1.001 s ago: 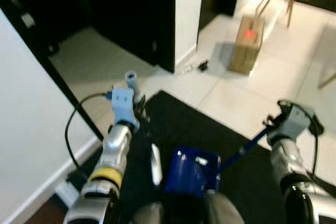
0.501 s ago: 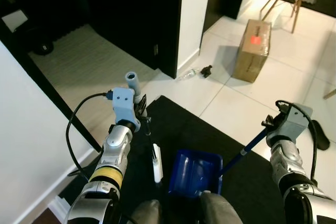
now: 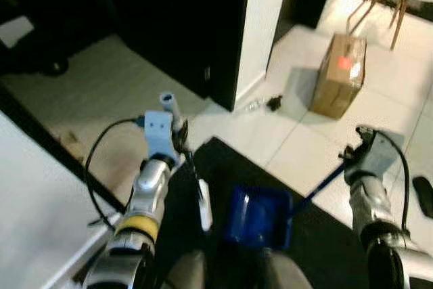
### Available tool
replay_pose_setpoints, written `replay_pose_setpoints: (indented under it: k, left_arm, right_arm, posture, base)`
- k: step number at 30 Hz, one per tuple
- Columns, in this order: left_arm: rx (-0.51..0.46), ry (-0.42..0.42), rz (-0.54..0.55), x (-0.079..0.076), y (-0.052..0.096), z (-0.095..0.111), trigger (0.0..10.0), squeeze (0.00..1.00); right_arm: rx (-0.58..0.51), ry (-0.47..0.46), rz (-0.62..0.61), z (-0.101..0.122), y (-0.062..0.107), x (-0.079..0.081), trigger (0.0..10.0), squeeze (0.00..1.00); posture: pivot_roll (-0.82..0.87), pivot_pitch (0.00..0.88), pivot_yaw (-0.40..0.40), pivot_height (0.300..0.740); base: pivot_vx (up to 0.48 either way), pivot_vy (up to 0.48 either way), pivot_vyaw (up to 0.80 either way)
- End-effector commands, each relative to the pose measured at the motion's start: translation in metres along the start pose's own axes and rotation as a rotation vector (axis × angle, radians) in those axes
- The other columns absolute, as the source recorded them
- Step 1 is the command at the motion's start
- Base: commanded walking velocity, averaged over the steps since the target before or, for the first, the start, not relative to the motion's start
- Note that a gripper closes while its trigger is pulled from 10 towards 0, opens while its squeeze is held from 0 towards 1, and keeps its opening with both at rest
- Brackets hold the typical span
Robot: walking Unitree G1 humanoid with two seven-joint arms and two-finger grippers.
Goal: Sweep floor
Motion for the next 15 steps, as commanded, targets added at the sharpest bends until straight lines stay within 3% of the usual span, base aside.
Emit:
replay_pose_setpoints:
  k: [1, 15]
  left_arm:
    - [-0.03, -0.011, -0.012, -0.0026, -0.0022, 0.006, 10.0, 0.0]
    - [-0.029, -0.016, -0.001, -0.0004, -0.0016, 0.0061, 10.0, 0.0]
  right_arm:
    - [-0.012, -0.003, -0.012, 0.0034, -0.0008, -0.0043, 10.0, 0.0]
    - [-0.035, 0.007, -0.009, 0.0112, -0.0038, -0.0054, 10.0, 0.0]
  posture:
    - [0.04, 0.0, -0.02, 0.74]
    - [0.04, 0.0, -0.018, 0.74]
  base:
    - [0.469, 0.0, 0.0]
    - [0.469, 0.0, 0.0]
Point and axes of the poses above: a point about 5 cm out from each wrist's last joint towards the gripper, its own y axis pointing back from the gripper into the wrist, its own z axis along the axis of the wrist's last joint, x = y × z, the point moved 1 cm from there along -y, pointing out of the wrist towards the gripper
